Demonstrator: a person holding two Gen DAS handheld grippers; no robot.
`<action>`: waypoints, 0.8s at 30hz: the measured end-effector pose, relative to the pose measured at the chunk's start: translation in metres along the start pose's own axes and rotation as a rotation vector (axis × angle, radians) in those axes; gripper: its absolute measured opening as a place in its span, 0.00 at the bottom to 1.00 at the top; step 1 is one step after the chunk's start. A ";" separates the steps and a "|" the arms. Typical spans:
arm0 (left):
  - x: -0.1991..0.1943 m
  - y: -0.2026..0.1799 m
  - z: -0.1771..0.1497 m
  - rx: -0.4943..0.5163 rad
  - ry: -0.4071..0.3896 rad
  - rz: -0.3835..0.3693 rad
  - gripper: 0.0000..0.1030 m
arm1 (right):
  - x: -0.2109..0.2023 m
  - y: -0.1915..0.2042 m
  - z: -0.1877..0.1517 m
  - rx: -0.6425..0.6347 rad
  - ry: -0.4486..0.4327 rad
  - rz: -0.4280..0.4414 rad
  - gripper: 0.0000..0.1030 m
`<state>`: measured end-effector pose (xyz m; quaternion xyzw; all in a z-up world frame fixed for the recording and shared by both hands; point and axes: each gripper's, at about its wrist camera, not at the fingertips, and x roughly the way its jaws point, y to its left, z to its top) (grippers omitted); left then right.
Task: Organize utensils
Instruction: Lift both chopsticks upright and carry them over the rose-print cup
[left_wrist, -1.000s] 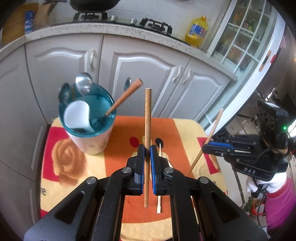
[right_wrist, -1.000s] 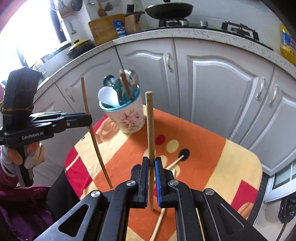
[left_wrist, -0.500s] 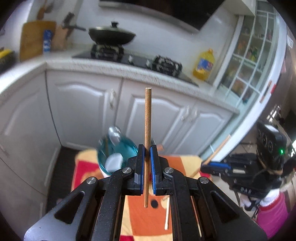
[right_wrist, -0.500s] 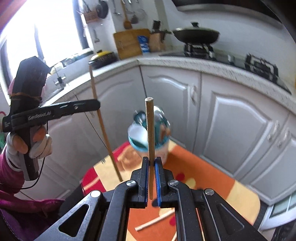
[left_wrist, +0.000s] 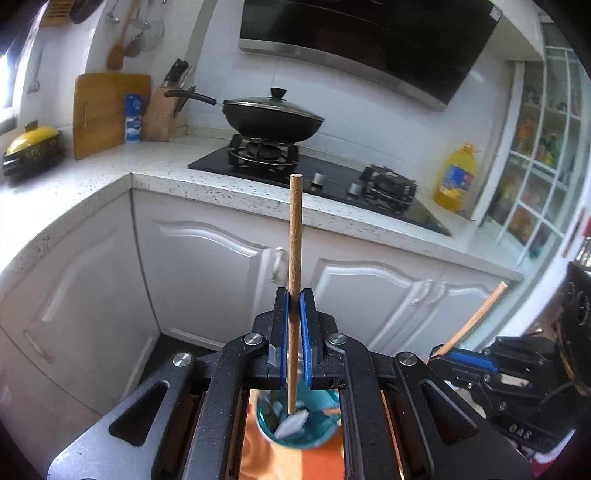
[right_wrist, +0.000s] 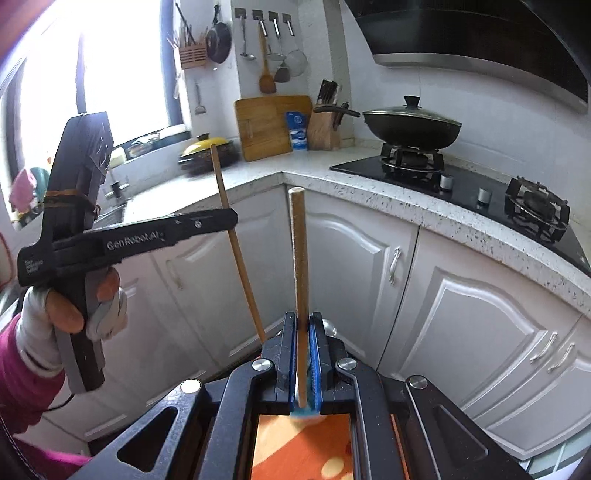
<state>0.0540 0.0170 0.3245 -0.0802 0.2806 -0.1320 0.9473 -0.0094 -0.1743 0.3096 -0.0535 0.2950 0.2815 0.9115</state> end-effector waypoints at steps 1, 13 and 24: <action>0.005 0.000 0.000 0.001 0.000 0.008 0.04 | 0.006 -0.001 0.001 0.003 0.002 -0.008 0.06; 0.063 -0.004 -0.025 0.028 0.028 0.056 0.04 | 0.078 -0.018 -0.016 0.029 0.077 -0.079 0.06; 0.097 -0.002 -0.057 0.024 0.128 0.063 0.04 | 0.111 -0.023 -0.036 0.049 0.168 -0.070 0.06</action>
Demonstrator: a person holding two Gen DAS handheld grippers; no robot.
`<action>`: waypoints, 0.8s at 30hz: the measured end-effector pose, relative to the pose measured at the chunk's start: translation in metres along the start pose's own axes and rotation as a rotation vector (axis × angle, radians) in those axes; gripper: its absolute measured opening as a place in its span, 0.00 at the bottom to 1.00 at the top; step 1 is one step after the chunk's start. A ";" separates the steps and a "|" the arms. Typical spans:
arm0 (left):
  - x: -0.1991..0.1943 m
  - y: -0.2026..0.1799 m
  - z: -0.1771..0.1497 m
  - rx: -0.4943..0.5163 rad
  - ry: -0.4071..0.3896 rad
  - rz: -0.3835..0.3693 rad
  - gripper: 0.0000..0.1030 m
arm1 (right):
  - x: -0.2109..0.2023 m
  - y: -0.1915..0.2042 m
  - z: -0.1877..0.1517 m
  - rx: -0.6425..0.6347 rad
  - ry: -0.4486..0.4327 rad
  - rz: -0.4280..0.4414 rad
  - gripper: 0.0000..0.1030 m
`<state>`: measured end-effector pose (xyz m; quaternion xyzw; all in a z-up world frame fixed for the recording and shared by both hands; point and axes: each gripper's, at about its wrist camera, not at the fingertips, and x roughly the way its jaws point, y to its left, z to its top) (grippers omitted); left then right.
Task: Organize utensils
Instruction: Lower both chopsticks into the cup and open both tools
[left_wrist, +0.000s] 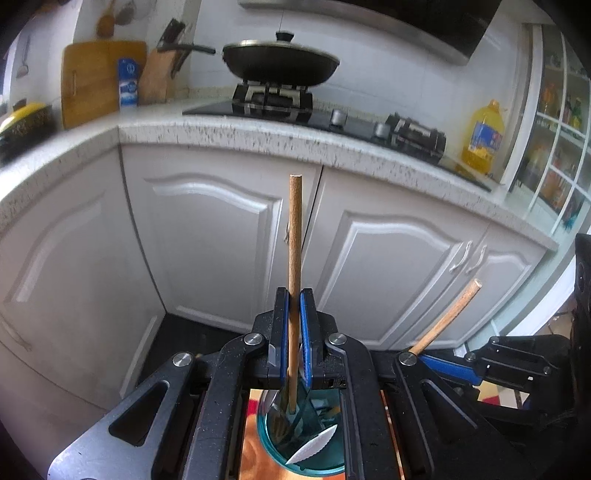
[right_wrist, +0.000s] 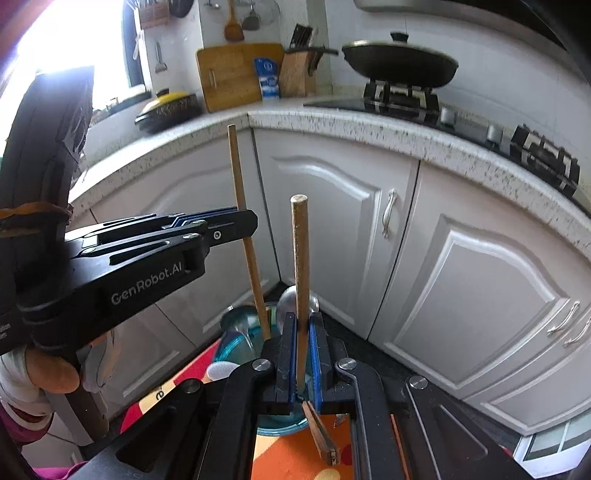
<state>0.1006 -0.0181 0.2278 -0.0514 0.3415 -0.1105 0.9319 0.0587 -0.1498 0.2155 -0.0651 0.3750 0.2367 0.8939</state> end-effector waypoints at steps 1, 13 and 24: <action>0.002 0.001 -0.001 -0.005 0.012 0.000 0.04 | 0.002 0.000 -0.001 0.002 0.005 0.002 0.06; 0.001 0.011 -0.009 -0.079 0.064 -0.016 0.35 | -0.007 -0.014 -0.002 0.058 0.002 -0.009 0.31; -0.017 0.006 -0.016 -0.071 0.055 -0.016 0.43 | -0.021 -0.013 -0.005 0.052 -0.010 -0.048 0.33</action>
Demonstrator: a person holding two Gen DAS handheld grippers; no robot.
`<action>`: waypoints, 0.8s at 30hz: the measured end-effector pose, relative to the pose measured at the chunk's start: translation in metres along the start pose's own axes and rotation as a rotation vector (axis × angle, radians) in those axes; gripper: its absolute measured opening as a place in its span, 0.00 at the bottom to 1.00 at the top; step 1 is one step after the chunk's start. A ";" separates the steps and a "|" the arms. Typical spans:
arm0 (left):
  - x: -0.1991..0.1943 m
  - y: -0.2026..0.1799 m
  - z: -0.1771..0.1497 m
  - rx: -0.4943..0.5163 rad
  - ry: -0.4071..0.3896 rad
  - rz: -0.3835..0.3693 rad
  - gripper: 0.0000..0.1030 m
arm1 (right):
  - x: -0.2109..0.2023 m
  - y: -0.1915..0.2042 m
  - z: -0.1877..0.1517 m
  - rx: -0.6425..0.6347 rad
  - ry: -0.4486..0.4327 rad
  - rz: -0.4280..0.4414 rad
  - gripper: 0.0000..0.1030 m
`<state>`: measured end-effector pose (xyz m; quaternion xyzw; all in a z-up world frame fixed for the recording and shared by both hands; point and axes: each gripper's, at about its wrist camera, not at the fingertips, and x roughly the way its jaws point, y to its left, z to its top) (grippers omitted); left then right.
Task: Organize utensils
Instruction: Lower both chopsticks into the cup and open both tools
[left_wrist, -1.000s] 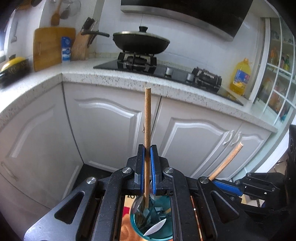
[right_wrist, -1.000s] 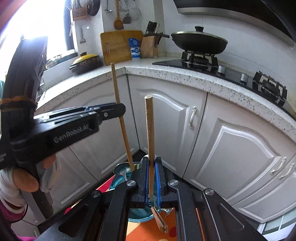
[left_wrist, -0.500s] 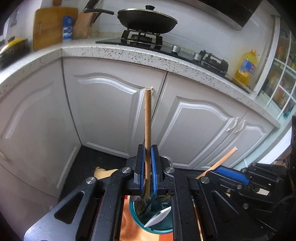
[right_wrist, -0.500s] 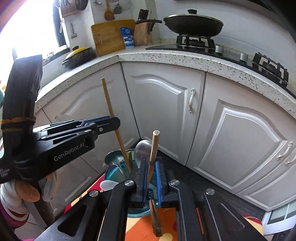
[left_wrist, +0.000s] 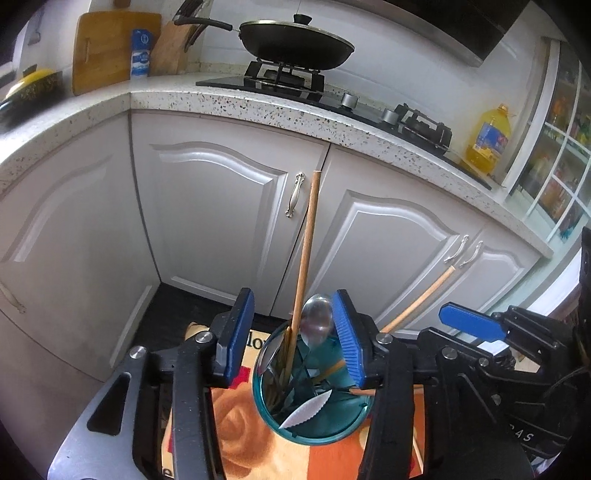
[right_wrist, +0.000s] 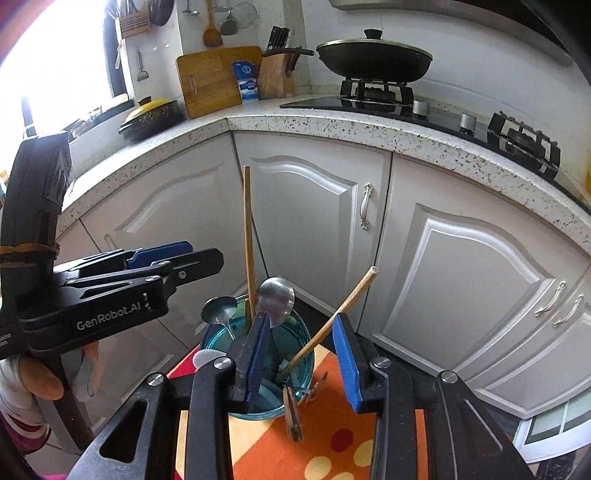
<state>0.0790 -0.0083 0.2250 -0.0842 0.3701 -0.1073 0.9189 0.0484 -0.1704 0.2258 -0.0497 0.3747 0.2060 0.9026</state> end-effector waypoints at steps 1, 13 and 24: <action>-0.001 -0.001 -0.001 0.002 -0.001 0.003 0.43 | -0.002 0.000 0.000 -0.001 -0.003 -0.001 0.34; -0.029 -0.013 -0.016 0.056 -0.043 0.043 0.44 | -0.022 0.007 -0.006 -0.008 -0.028 -0.011 0.37; -0.061 -0.029 -0.032 0.089 -0.082 0.034 0.44 | -0.057 0.018 -0.023 -0.026 -0.069 -0.015 0.39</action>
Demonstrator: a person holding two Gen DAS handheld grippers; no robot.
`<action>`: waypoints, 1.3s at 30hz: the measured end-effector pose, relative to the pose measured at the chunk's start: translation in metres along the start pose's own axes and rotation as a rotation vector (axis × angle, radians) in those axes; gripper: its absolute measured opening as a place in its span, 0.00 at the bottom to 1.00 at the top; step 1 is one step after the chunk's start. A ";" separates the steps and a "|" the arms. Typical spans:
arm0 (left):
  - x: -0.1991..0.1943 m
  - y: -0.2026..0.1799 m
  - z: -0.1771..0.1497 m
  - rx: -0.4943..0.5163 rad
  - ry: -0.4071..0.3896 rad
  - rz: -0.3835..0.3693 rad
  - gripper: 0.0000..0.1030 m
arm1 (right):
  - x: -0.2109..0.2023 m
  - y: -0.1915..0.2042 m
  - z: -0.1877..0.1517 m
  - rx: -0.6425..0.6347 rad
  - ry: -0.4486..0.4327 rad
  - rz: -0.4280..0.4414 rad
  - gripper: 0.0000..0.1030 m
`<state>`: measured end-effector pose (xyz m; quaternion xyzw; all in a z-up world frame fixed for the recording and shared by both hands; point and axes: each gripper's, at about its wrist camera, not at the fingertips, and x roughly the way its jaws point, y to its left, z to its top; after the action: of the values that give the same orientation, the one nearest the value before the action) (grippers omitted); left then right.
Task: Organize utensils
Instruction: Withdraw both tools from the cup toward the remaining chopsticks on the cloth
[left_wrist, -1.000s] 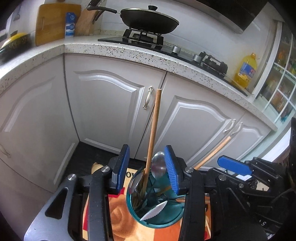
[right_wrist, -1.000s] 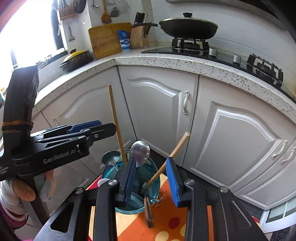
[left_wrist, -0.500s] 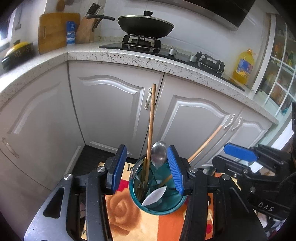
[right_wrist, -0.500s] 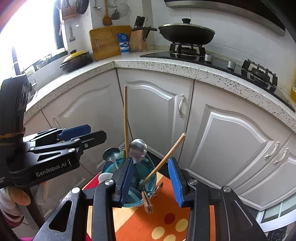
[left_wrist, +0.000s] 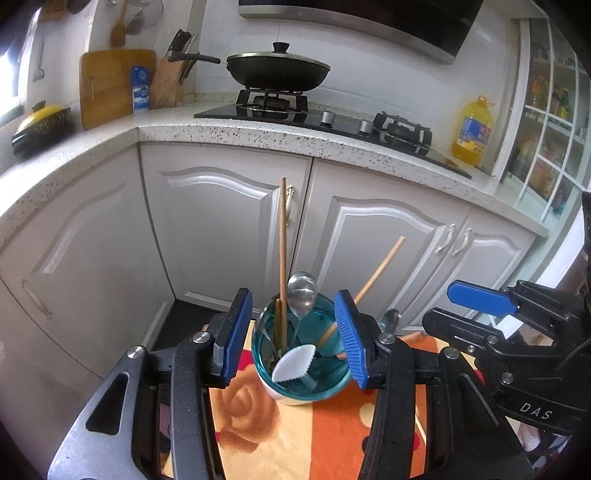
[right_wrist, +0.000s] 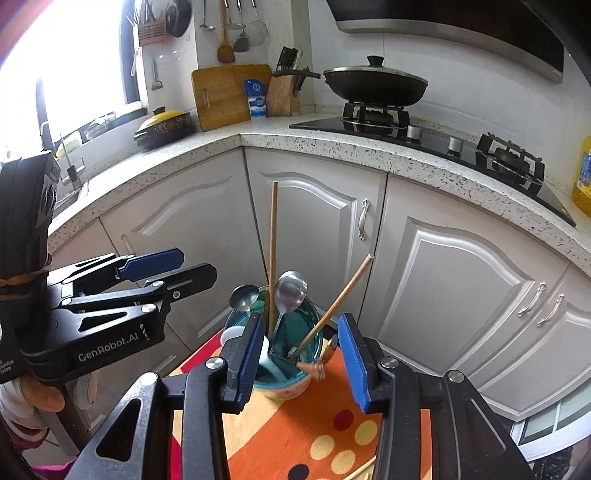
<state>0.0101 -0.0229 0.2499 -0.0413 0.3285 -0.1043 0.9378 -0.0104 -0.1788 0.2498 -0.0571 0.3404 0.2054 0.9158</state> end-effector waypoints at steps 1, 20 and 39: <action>-0.003 -0.002 -0.001 0.003 -0.004 -0.001 0.45 | -0.005 0.001 -0.003 -0.001 -0.002 -0.002 0.39; -0.044 -0.054 -0.043 0.099 0.022 -0.126 0.57 | -0.055 -0.020 -0.094 0.069 0.065 -0.061 0.46; 0.005 -0.104 -0.116 0.192 0.272 -0.255 0.60 | 0.046 -0.078 -0.243 0.238 0.429 -0.088 0.29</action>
<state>-0.0759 -0.1260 0.1719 0.0216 0.4326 -0.2575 0.8638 -0.0920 -0.2935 0.0321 -0.0059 0.5458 0.1069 0.8310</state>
